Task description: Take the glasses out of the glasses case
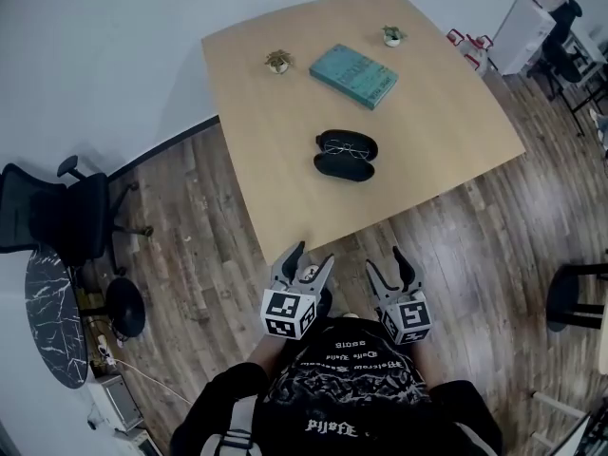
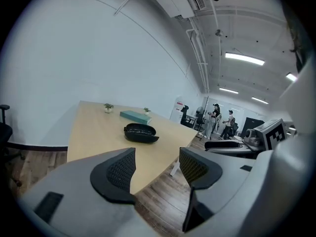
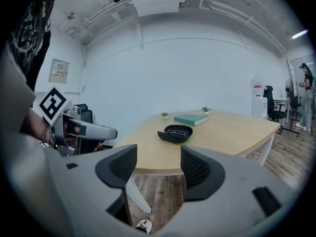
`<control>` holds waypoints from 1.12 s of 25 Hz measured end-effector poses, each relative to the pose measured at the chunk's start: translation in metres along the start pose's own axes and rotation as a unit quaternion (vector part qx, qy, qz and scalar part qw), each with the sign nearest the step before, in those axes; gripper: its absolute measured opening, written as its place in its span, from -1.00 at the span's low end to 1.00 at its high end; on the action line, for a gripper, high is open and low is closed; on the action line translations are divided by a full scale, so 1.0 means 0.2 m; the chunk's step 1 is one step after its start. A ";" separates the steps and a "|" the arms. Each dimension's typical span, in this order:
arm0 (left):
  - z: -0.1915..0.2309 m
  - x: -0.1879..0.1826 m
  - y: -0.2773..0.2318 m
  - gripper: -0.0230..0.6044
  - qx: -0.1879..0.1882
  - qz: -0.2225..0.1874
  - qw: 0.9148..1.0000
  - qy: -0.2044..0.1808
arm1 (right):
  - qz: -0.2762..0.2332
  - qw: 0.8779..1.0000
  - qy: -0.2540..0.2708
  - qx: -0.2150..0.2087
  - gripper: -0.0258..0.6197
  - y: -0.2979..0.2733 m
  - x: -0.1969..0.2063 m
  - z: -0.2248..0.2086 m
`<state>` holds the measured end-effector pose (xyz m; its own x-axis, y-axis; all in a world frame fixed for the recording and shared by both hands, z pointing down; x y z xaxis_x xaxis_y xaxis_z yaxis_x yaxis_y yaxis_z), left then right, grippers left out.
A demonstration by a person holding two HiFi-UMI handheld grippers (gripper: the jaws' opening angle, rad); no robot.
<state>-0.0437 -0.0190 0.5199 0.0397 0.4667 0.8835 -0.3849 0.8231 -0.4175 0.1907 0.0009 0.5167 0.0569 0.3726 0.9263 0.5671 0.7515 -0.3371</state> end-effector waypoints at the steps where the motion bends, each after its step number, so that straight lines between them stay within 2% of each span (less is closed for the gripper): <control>1: 0.04 -0.03 -0.04 -0.02 0.004 -0.002 1.000 -0.003 | -0.002 1.000 0.001 0.001 -0.04 -0.04 -0.03 0.00; 3: 0.10 -0.08 -0.09 -0.02 0.012 -0.003 1.000 -0.007 | -0.010 1.000 0.001 0.002 -0.04 -0.11 -0.07 0.01; 5: 0.17 -0.12 -0.14 -0.02 0.020 -0.003 1.000 -0.011 | -0.018 1.000 0.000 0.008 -0.12 -0.18 -0.11 0.02; 13: 0.34 -0.24 -0.27 -0.02 0.051 -0.009 0.998 -0.028 | -0.018 0.999 0.017 0.047 -0.12 -0.35 -0.20 0.04; 19: 0.41 -0.30 -0.29 -0.02 0.045 -0.010 0.999 -0.026 | -0.029 0.998 0.030 0.053 -0.12 -0.44 -0.31 0.01; 24: 0.42 -0.29 -0.33 -0.02 0.031 -0.004 0.999 -0.016 | -0.009 0.998 0.054 0.037 -0.12 -0.52 -0.35 -0.06; 28: 0.44 -0.31 -0.34 -0.02 0.013 -0.001 1.000 -0.015 | 0.004 0.998 0.052 0.031 -0.12 -0.59 -0.37 -0.13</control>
<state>-0.1008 -0.1331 0.5115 0.0127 0.4553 0.8902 -0.4081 0.8151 -0.4111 0.1407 -0.1288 0.4922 0.1484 0.3230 0.9347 0.5152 0.7815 -0.3518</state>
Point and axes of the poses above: the fingertips, and each gripper's own axes: y backward along the fingers, z to its left, x out of its underside, the point moved 10 cm from there along y, backward along the fingers, and after that the axes turned 8 degrees about -x, right-handed, at the moved point
